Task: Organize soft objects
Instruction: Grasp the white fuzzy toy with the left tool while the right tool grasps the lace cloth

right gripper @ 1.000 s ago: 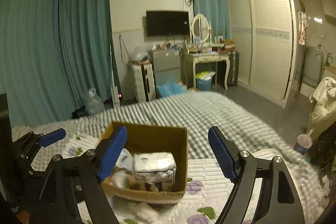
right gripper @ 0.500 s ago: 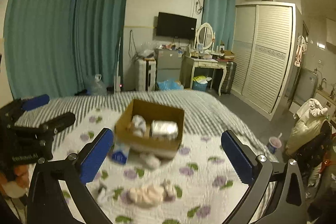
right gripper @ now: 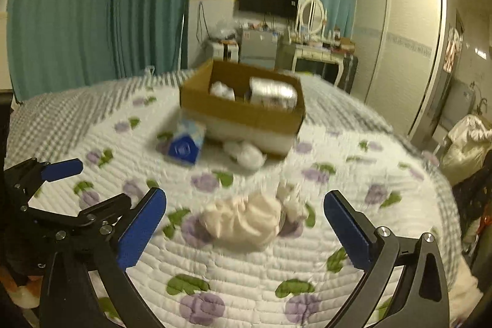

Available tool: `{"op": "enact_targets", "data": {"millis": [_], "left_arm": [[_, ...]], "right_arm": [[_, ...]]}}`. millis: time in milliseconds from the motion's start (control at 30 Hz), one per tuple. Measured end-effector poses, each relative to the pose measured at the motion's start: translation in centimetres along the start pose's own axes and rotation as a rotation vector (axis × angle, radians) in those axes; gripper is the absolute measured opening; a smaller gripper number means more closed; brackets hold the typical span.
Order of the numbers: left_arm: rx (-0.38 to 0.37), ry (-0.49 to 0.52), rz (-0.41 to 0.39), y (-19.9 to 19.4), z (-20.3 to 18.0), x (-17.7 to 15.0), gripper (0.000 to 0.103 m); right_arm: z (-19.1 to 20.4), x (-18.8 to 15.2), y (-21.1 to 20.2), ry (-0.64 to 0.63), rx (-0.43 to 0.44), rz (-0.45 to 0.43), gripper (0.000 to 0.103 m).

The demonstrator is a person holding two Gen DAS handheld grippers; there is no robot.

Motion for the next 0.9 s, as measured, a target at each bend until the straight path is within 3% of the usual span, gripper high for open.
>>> {"op": "enact_targets", "data": {"millis": [133, 200, 300, 400, 467, 500, 567, 900], "left_arm": [[-0.021, 0.034, 0.045, 2.4, -0.8, -1.7, 0.090], [-0.027, 0.073, 0.057, 3.4, -1.8, -2.2, 0.089], [-0.014, 0.115, 0.073, 4.9, -2.7, -2.4, 0.074], [-0.037, 0.118, 0.078, 5.6, -3.1, -2.3, 0.065], [-0.059, 0.114, 0.077, 5.4, -3.0, -2.3, 0.057], [-0.057, 0.113, 0.073, 5.3, -3.0, -2.2, 0.057], [-0.064, 0.112, 0.073, 5.0, -2.9, -2.3, 0.052], [-0.081, 0.112, 0.028, 1.3, -2.6, -1.6, 0.047]], "right_arm": [[-0.8, -2.2, 3.5, 0.036, 0.013, 0.068, 0.103], [-1.2, -2.9, 5.2, 0.065, 0.044, 0.098, 0.098], [-1.6, -3.3, 7.0, 0.087, 0.047, 0.125, 0.094], [-1.8, -3.7, 8.6, 0.106, 0.035, 0.156, 0.070], [-2.0, -4.0, 8.8, 0.117, 0.030, 0.159, 0.045], [-2.1, -4.1, 8.8, 0.116, 0.030, 0.156, 0.041], [-2.1, -4.2, 8.6, 0.103, 0.036, 0.160, 0.025], [-0.7, -2.7, 4.3, 0.121, 0.135, 0.094, 0.018]]}}
Point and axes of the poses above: each gripper's, at about its wrist camera, not at the fingertips, and y roughly the way its jaws point, z to its left, x to its top, the point moved 4 cm from there along y, roughly the way its jaws point, and after that the axes turned 9 degrees about x, right-handed, at the moved point
